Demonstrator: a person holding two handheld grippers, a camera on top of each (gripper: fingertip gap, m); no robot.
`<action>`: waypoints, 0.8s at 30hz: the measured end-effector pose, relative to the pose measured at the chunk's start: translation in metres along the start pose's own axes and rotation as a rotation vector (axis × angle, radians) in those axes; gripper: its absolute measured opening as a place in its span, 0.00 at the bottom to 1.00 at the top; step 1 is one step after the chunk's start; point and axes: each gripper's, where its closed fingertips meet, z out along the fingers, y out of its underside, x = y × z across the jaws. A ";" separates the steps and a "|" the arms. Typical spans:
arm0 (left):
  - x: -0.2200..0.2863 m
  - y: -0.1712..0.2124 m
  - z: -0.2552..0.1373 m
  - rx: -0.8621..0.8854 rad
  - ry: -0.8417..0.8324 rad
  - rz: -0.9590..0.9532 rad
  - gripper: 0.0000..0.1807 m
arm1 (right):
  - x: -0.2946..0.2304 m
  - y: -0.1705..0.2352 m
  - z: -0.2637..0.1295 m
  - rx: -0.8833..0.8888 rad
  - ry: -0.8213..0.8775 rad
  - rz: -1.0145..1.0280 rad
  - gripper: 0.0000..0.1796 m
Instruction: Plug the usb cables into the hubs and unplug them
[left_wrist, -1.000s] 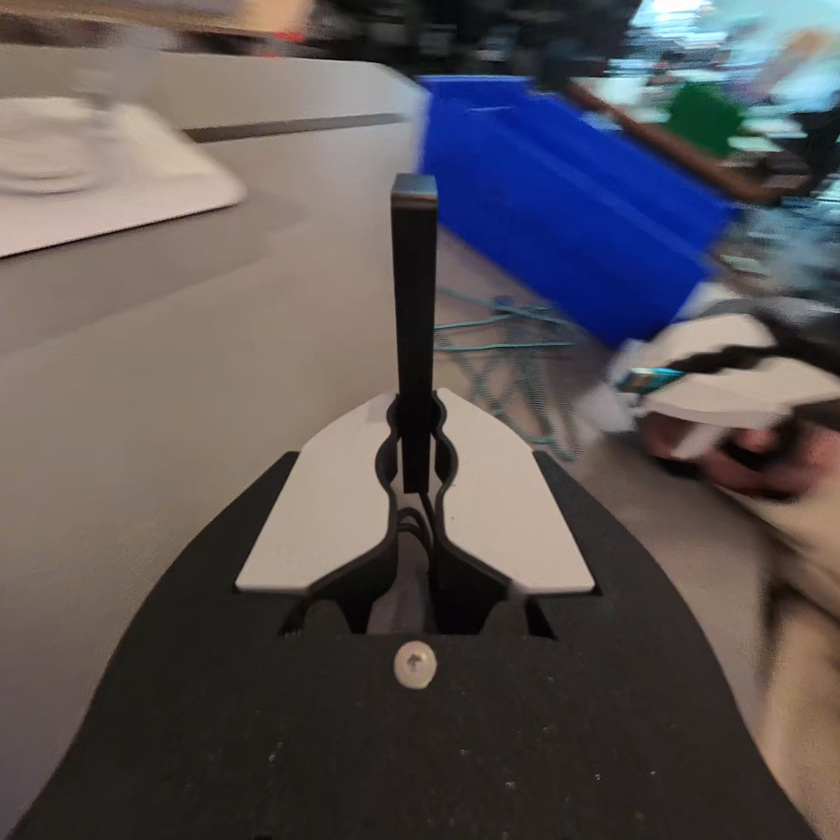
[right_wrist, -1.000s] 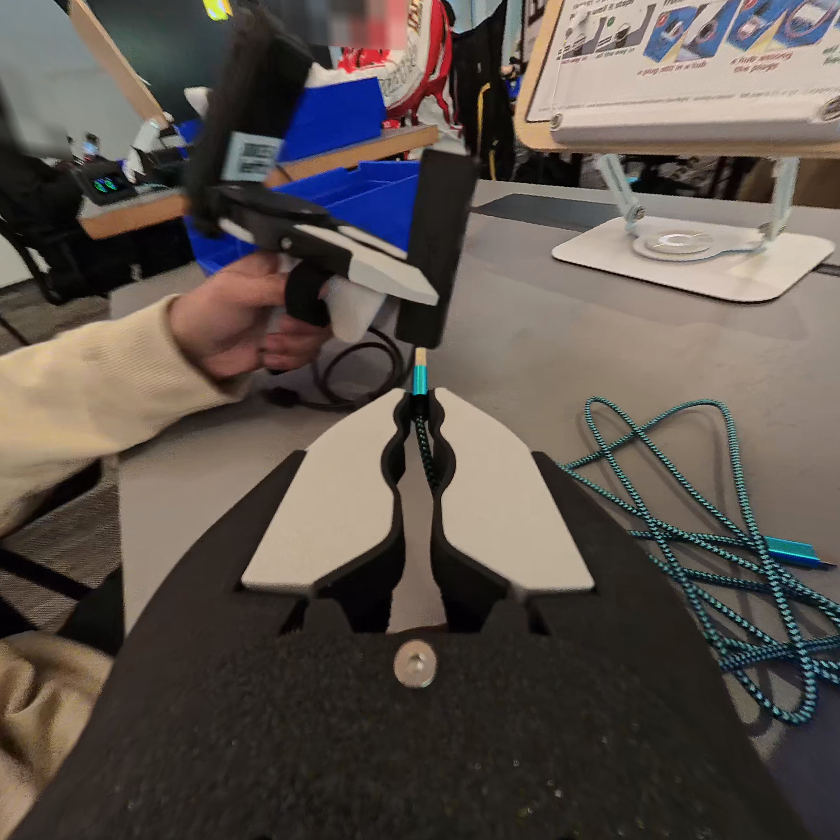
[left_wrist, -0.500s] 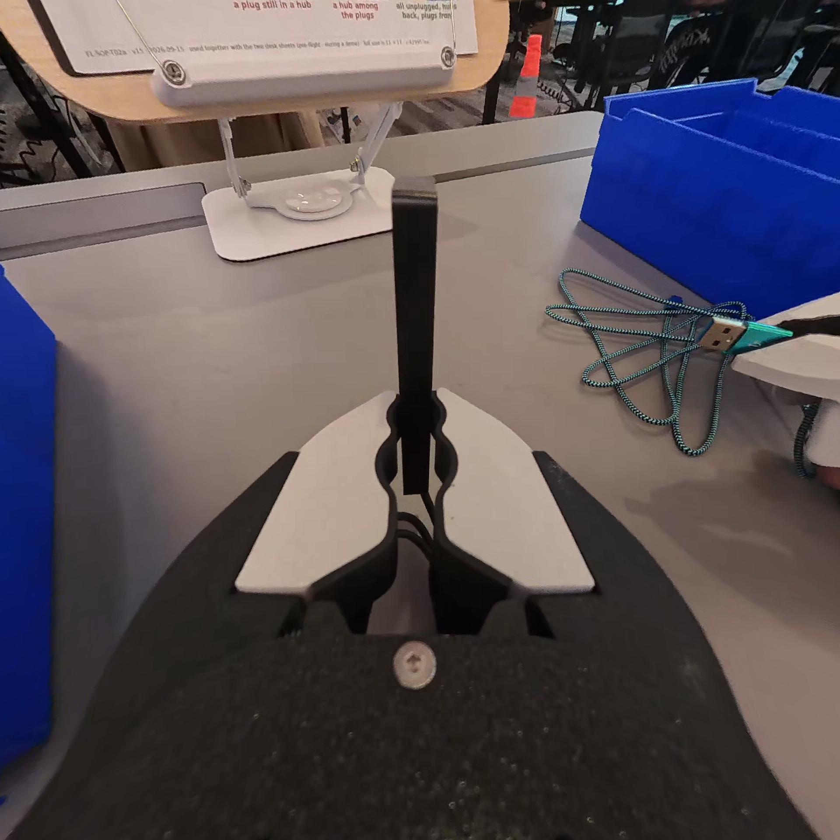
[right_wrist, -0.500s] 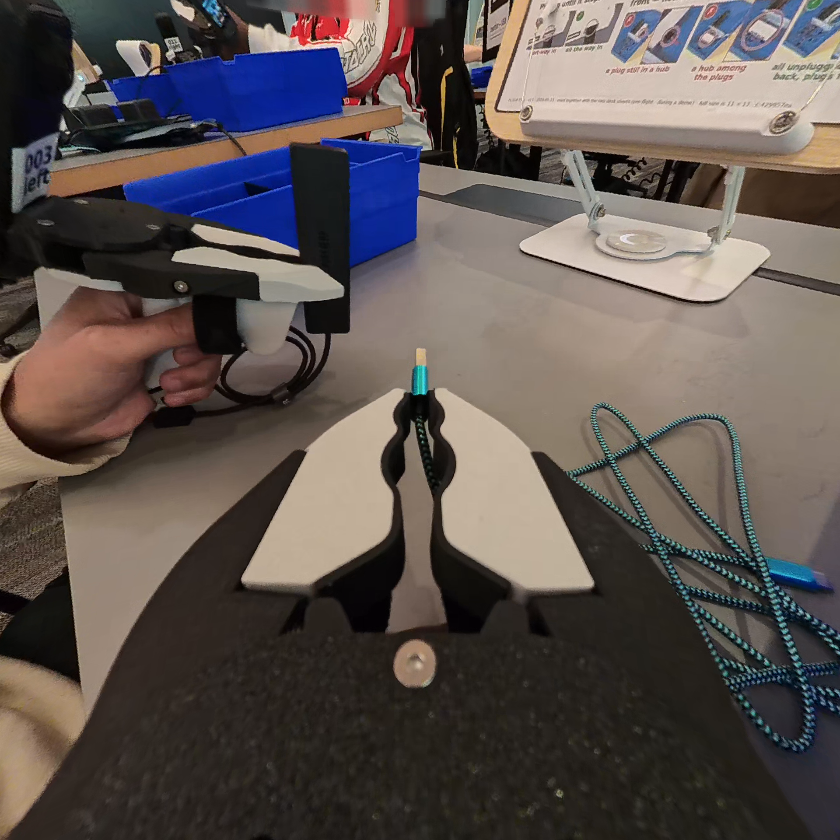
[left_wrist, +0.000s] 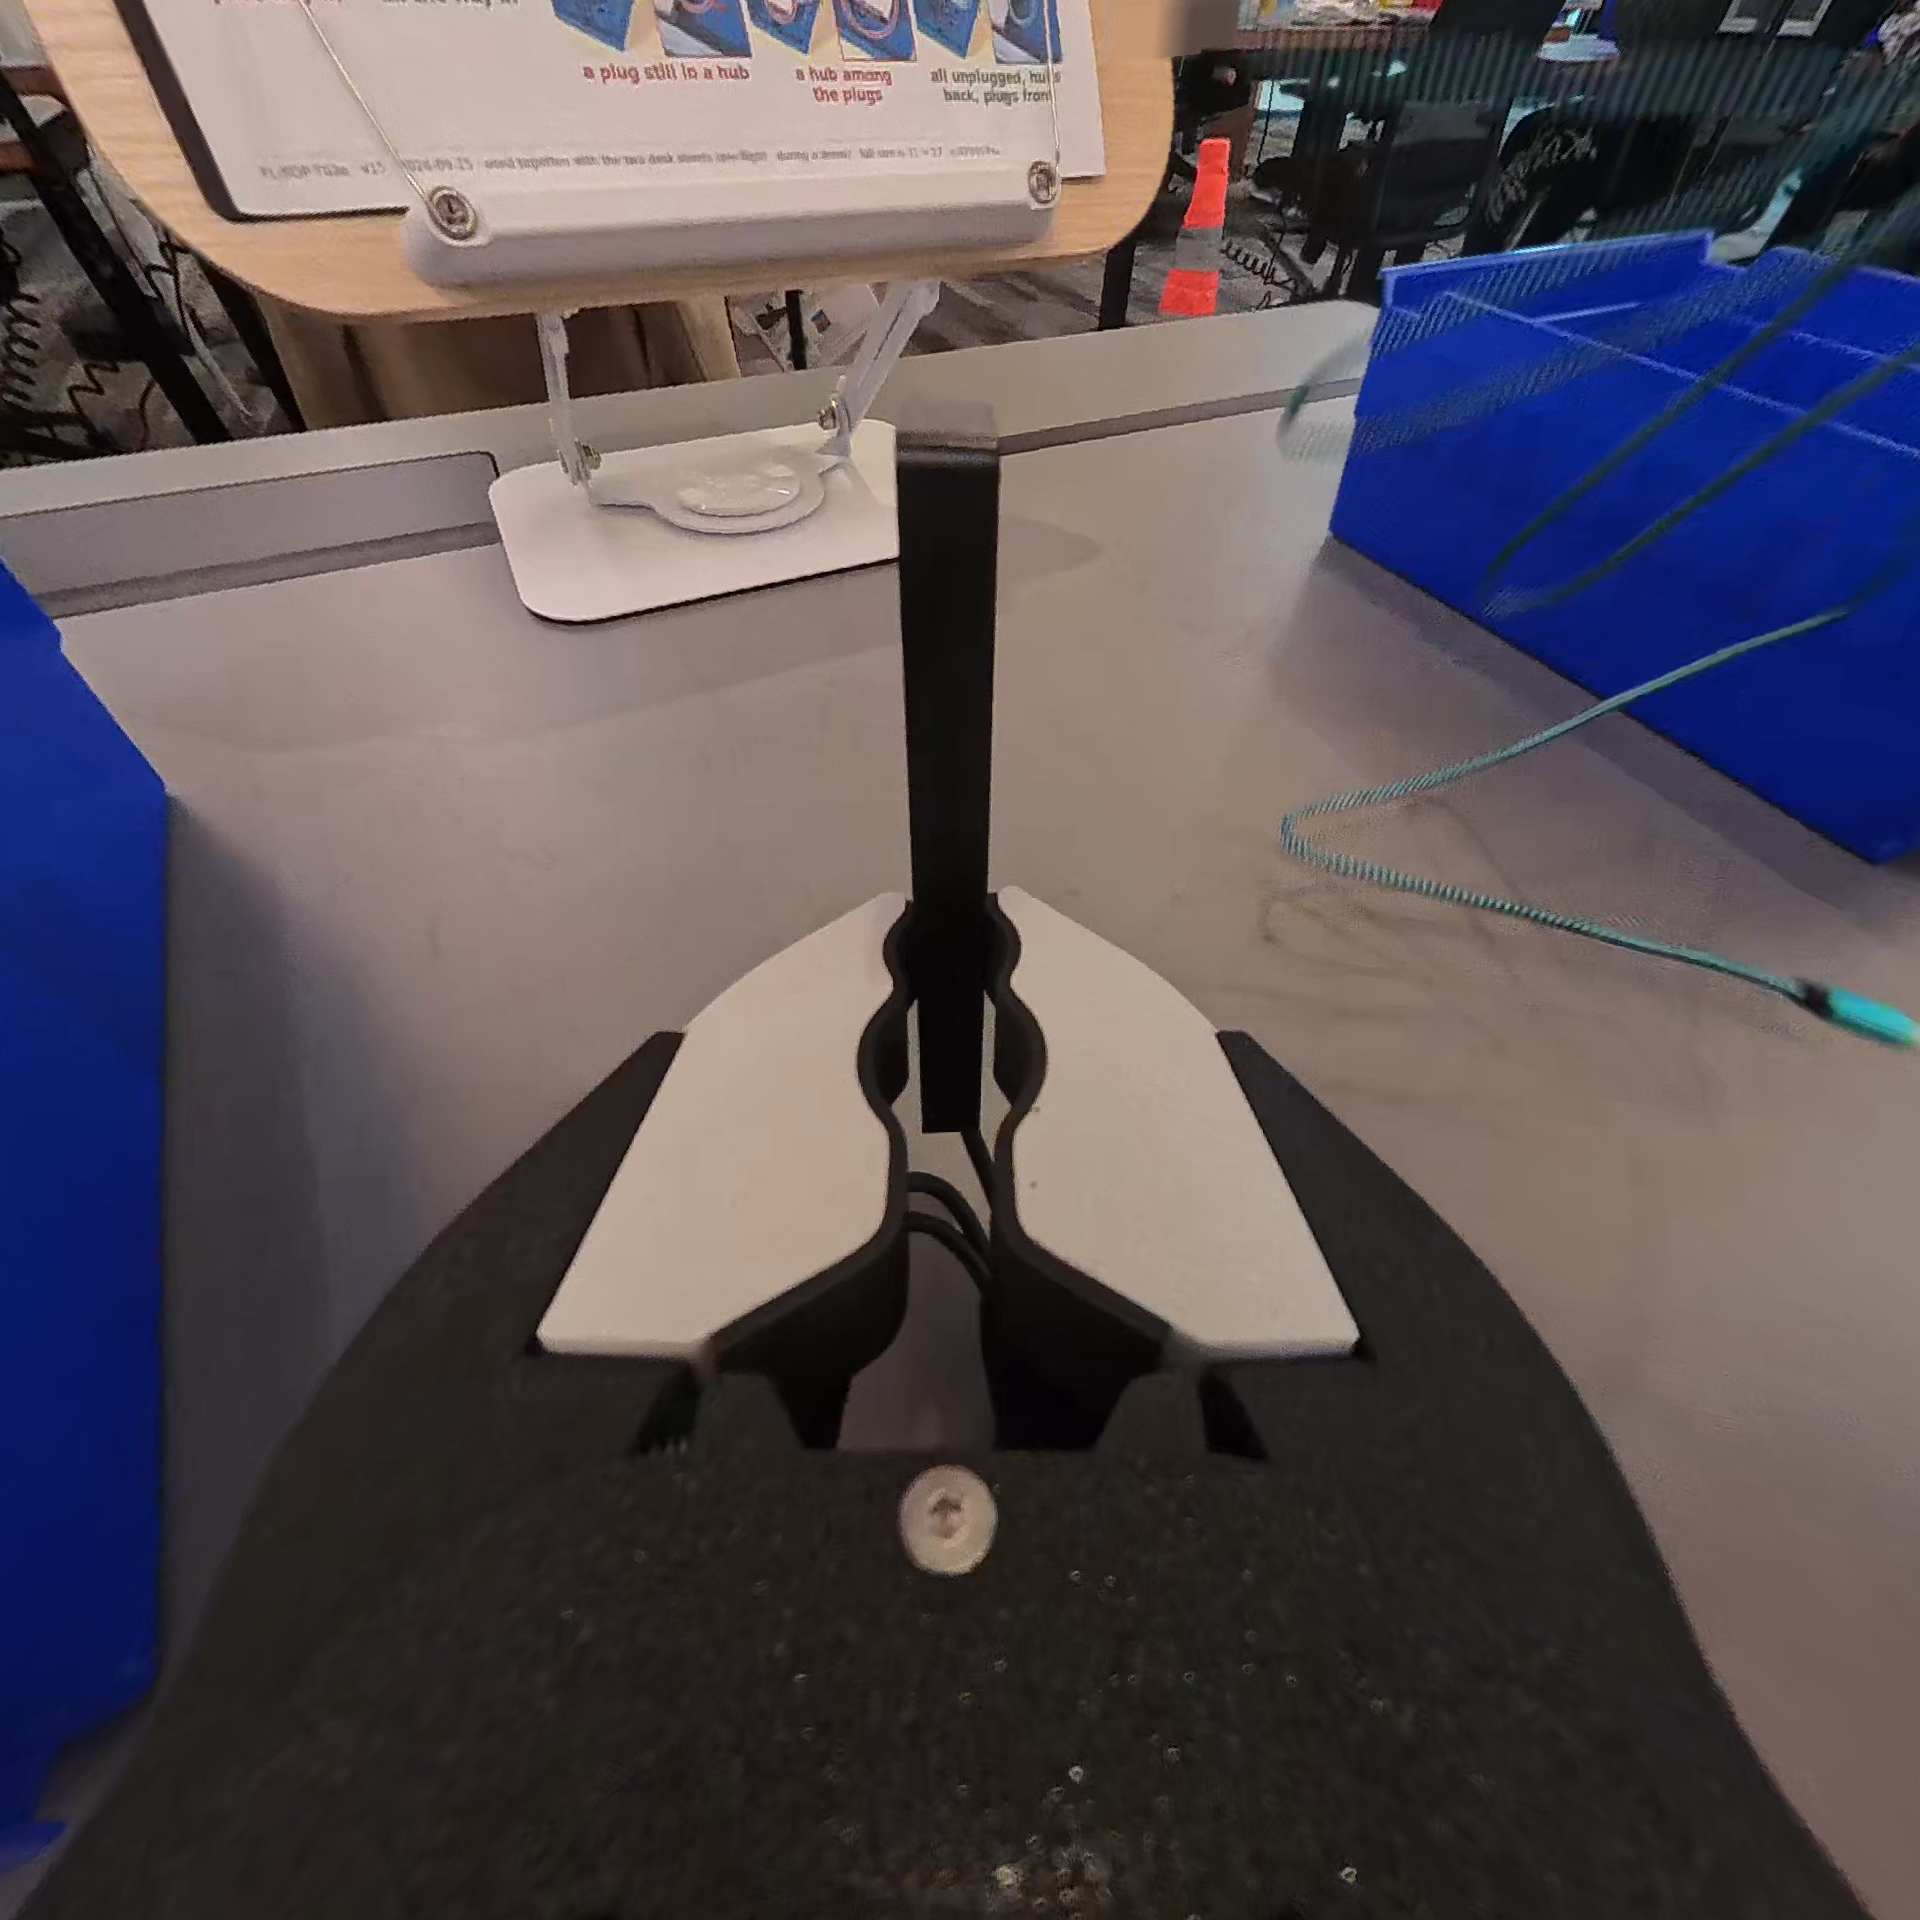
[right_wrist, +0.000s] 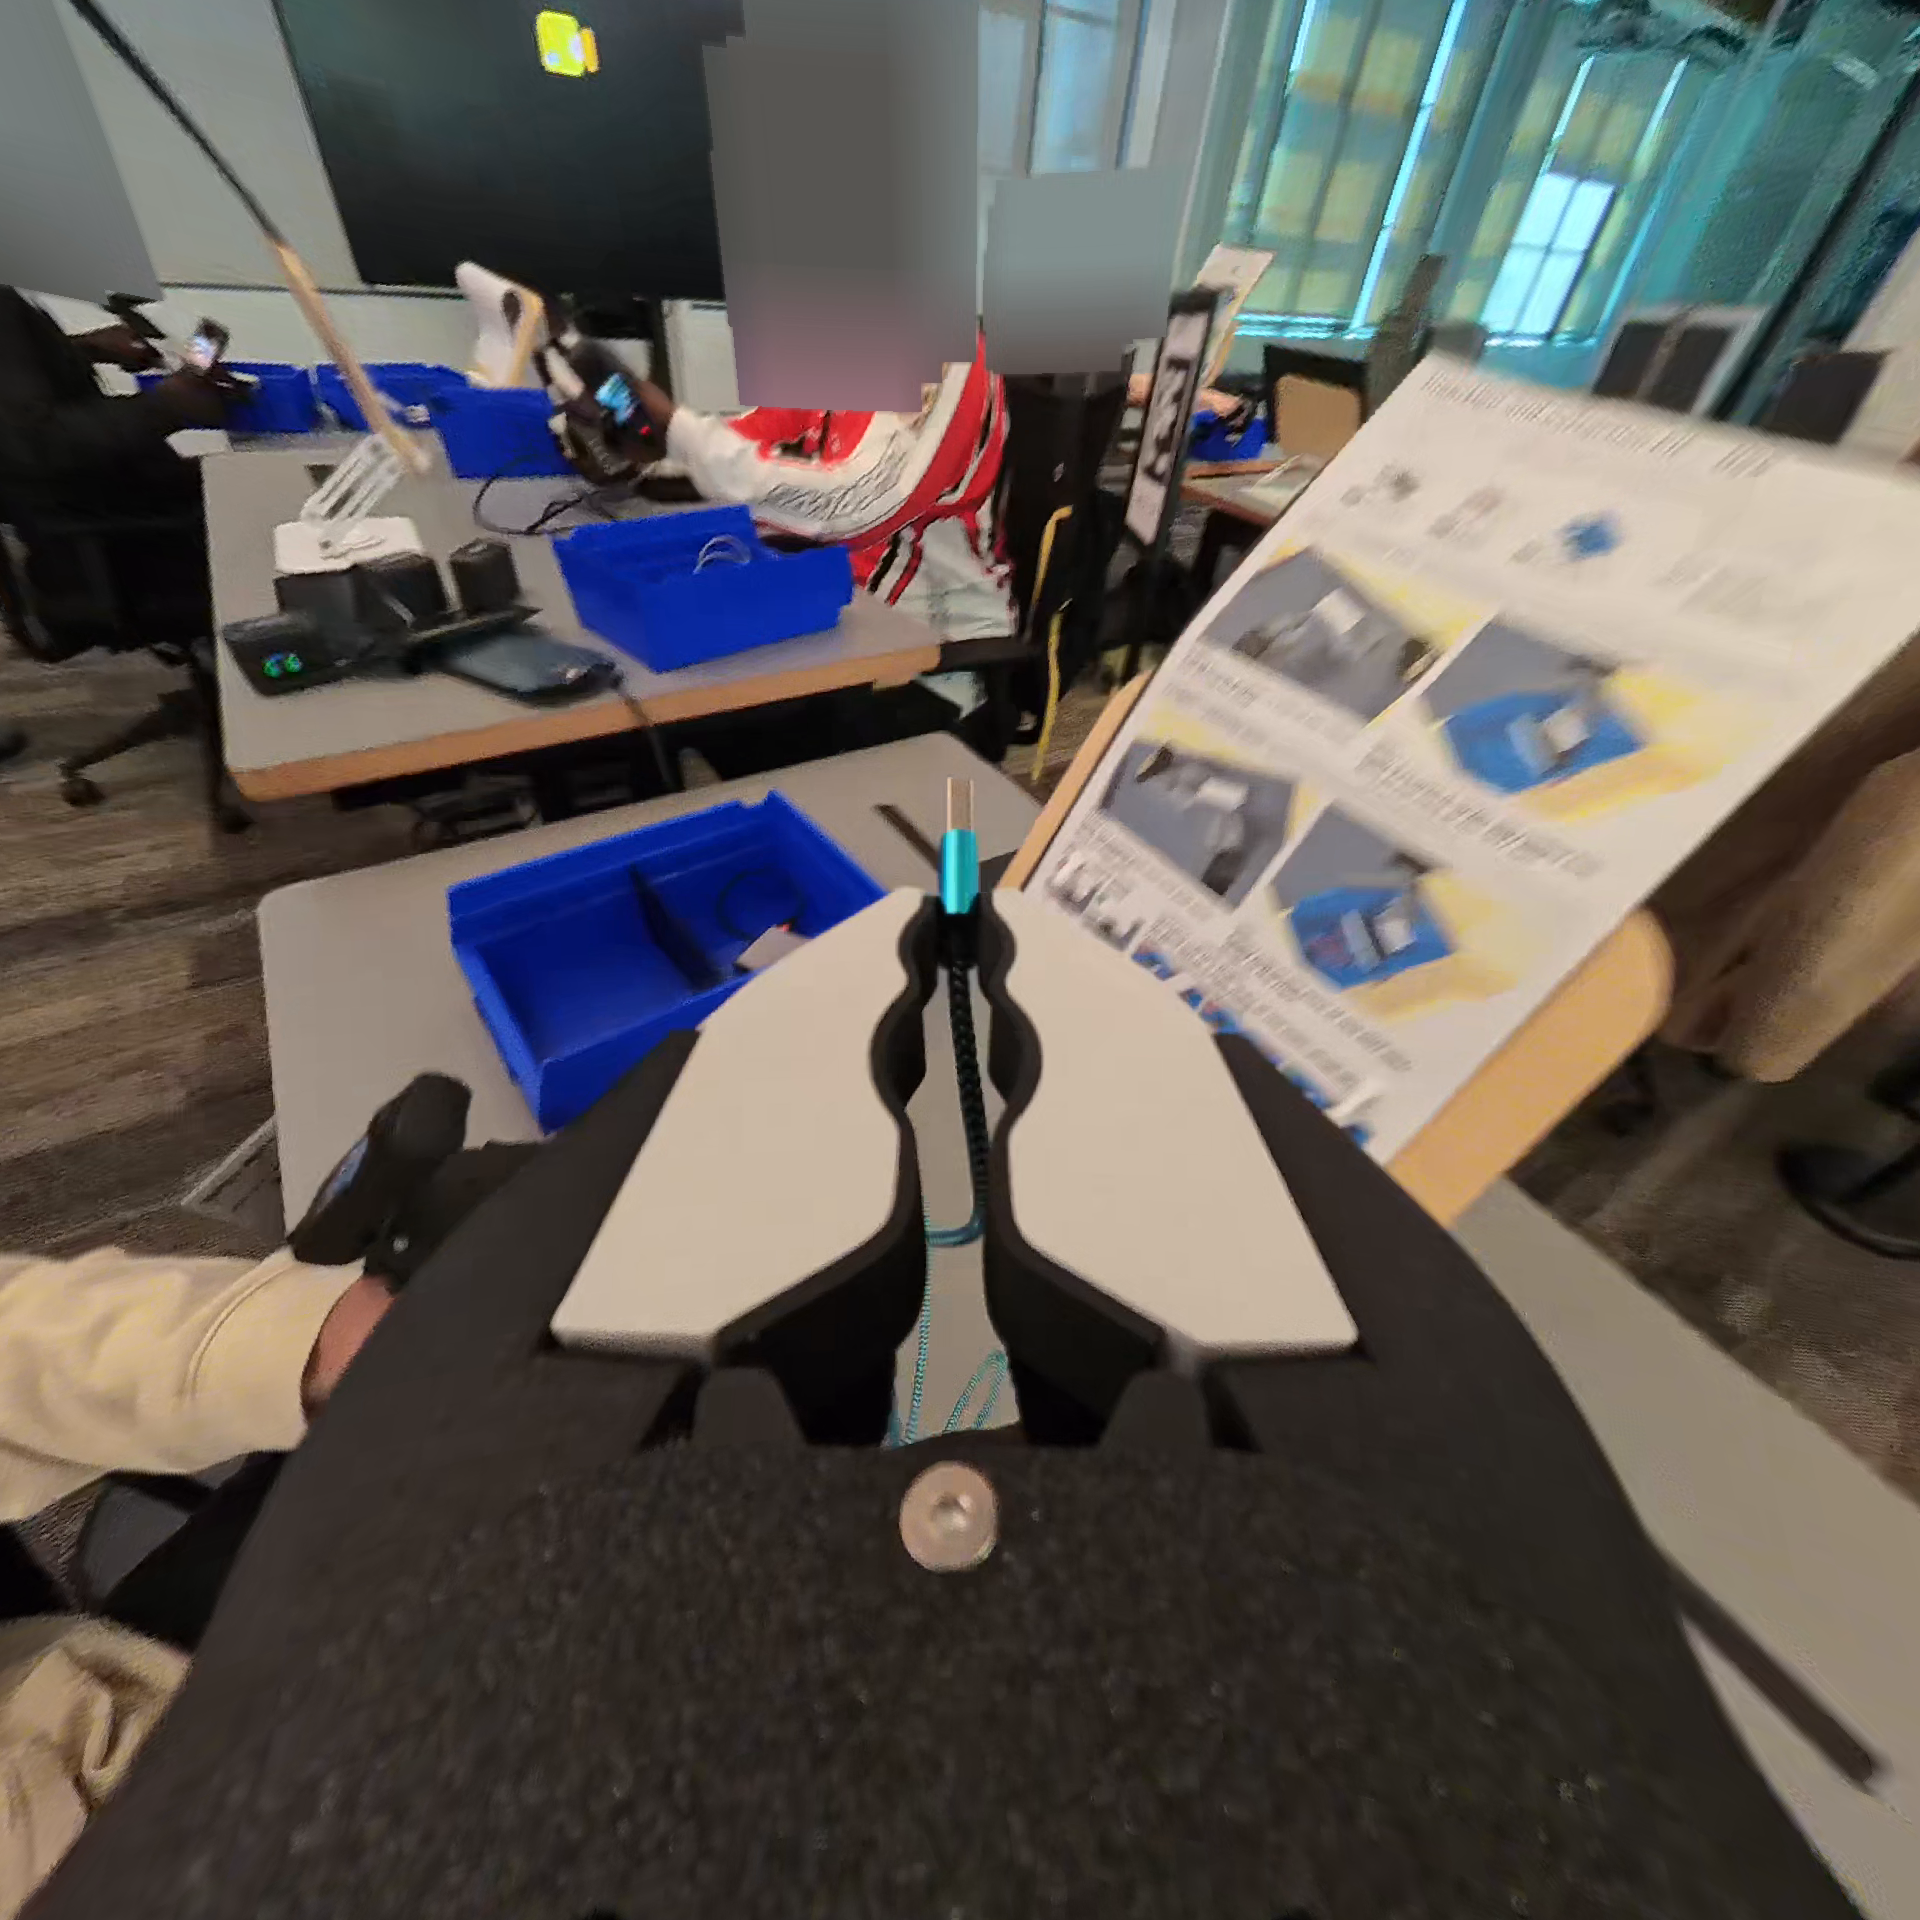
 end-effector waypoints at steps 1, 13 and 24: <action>-0.001 0.000 0.000 0.001 0.004 -0.008 0.06 | 0.011 -0.024 -0.008 -0.003 0.016 -0.009 0.04; -0.002 0.002 0.001 -0.015 0.014 -0.015 0.06 | 0.119 -0.185 -0.114 -0.041 0.398 -0.142 0.04; 0.000 0.004 0.003 -0.033 0.014 0.006 0.06 | 0.209 0.053 -0.106 -0.272 0.481 0.123 0.04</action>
